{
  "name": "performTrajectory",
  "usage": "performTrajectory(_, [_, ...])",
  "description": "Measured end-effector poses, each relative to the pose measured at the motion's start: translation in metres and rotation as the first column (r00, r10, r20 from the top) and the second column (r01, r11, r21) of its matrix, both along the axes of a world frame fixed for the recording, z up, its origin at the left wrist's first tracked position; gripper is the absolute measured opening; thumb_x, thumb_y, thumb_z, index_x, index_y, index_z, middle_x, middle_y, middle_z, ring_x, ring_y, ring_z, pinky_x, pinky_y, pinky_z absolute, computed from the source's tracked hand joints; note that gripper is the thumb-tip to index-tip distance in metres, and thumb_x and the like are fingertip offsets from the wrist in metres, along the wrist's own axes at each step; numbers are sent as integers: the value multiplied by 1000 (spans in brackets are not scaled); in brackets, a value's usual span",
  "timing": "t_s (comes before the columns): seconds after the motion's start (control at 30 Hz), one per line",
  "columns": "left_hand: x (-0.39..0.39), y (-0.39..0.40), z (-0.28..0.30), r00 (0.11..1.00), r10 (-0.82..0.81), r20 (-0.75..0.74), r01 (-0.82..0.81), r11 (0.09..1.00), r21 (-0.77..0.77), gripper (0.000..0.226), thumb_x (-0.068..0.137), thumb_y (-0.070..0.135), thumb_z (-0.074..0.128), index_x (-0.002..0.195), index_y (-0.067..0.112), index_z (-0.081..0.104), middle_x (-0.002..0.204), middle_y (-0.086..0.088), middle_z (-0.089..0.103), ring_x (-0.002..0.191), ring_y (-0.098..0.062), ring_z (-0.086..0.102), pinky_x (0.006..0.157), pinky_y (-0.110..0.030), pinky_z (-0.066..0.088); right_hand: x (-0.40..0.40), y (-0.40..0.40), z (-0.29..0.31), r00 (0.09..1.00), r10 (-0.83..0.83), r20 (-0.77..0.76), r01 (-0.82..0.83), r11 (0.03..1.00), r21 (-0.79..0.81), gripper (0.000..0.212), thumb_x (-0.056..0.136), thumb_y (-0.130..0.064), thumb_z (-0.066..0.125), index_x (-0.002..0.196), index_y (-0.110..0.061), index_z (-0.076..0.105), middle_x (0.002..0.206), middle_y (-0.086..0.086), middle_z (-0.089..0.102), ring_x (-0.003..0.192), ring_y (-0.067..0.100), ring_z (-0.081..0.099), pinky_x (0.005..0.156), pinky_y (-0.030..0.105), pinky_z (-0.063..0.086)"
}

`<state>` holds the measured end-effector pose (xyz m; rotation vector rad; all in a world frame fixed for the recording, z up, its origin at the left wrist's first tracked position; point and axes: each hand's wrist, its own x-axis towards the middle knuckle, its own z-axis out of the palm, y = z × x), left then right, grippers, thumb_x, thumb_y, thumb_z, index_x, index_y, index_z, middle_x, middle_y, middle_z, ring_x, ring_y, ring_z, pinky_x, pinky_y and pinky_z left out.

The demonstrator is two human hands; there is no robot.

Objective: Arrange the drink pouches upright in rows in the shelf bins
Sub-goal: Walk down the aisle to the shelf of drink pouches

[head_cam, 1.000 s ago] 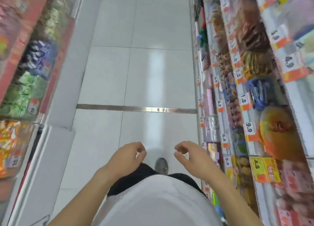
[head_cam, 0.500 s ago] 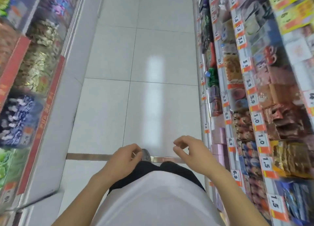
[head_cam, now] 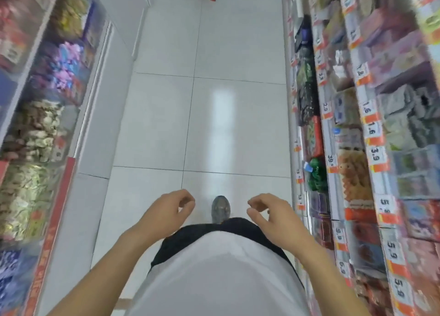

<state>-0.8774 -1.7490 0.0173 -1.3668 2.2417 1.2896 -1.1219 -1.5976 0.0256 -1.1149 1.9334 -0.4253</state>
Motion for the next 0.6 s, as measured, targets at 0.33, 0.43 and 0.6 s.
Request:
performTrajectory(0.33, [-105,-306,-17,991,135,15,-135,991,-10,15,96,40,47,102,36,60,107,25,59,104,3,52,80,-12,38,-138,-376,2,989,144,-8,-145,987,-67,20,95,-42,55,109,-32,64,103,-17,64,100,-2,59,85,18,47])
performTrajectory(0.43, [-149,-418,-23,994,105,5,-105,994,-28,18,97,39,46,107,33,59,110,22,59,105,2,51,84,-16,39,-177,-480,-4,989,141,-39,-143,989,-46,20,96,-42,55,109,-30,64,102,-17,63,100,-1,59,86,22,48])
performTrajectory(0.6, [-234,-599,2,999,28,-37,-30,998,-49,18,97,40,45,108,33,59,109,22,58,107,2,51,85,-16,39,-244,-618,13,996,77,-52,-77,997,-6,22,95,-44,55,111,-31,64,102,-20,63,99,-3,58,86,20,48])
